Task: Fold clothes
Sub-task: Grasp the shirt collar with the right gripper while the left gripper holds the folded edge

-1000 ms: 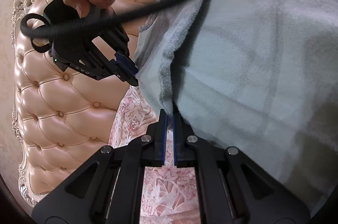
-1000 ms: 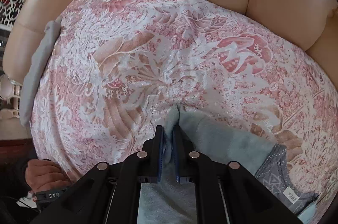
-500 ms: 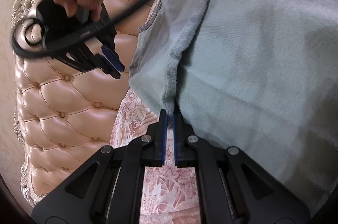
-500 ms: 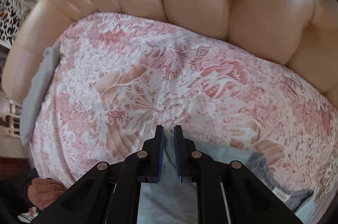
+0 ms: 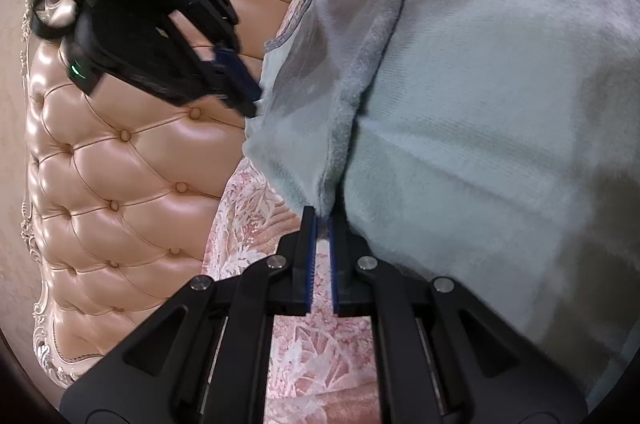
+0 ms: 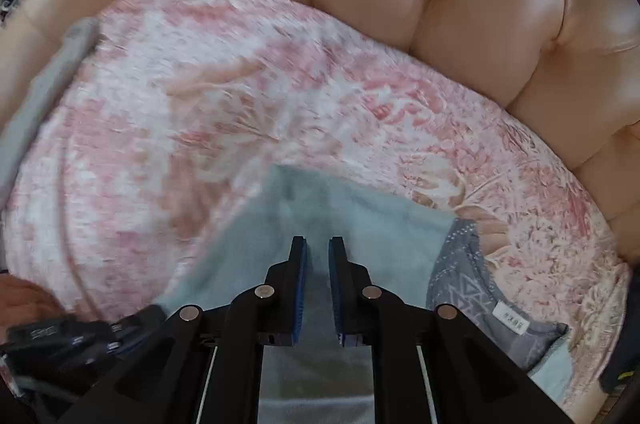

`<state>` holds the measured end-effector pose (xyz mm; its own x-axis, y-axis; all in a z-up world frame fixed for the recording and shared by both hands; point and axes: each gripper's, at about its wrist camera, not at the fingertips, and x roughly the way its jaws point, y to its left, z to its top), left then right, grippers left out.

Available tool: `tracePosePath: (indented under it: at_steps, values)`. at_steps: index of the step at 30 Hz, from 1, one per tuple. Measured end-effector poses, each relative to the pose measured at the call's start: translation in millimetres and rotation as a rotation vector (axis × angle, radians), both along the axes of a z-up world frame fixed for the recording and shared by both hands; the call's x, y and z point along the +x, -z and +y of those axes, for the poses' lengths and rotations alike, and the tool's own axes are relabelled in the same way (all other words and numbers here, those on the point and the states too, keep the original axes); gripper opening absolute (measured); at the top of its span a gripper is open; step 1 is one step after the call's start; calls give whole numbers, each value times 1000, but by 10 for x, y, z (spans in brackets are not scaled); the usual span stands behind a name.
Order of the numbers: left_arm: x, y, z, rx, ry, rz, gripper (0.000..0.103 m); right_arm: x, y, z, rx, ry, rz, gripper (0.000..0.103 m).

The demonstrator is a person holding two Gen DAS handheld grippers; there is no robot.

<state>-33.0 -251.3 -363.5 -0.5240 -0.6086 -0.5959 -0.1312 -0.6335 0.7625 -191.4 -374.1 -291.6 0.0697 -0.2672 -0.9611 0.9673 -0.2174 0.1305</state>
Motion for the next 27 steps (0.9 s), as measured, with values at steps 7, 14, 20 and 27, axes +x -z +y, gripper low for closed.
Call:
tracePosePath:
  at_steps: [7, 14, 20, 27]
  values:
    - [-16, 13, -38, 4, 0, 1, 7, -179, 35, 107, 41, -4, -42, 46]
    - [-29, 34, -64, 0, 3, 2, 8, -40, 100, 149, 83, -44, 15, 3]
    - [-9, 50, -33, 1, 1, 1, 8, -80, 22, 182, 58, -4, 47, 3]
    - [17, 50, 25, -18, -3, 2, 13, -162, 37, 206, 33, 46, 41, 4]
